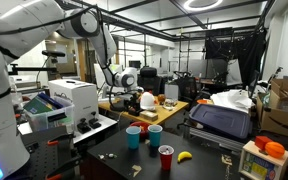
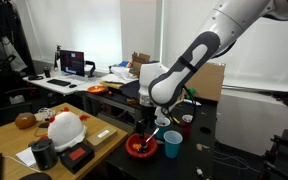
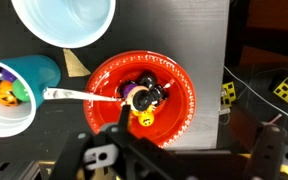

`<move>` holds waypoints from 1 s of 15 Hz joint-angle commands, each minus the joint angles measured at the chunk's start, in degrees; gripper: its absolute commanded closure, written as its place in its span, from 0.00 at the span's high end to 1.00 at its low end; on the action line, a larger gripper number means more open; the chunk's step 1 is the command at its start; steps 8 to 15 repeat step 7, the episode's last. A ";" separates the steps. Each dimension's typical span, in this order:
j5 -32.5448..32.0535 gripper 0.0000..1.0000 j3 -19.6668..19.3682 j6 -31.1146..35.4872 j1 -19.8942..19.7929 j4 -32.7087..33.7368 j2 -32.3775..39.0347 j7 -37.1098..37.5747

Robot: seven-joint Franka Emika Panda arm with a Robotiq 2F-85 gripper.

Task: Pour the things in the blue cup into the red cup

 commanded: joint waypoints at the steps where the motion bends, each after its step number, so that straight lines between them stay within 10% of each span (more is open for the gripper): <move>1: -1.29 1.00 -1.69 -2.26 2.33 6.62 4.29 3.00; 15: -0.63 1.00 -1.64 -1.97 2.34 6.92 4.69 4.19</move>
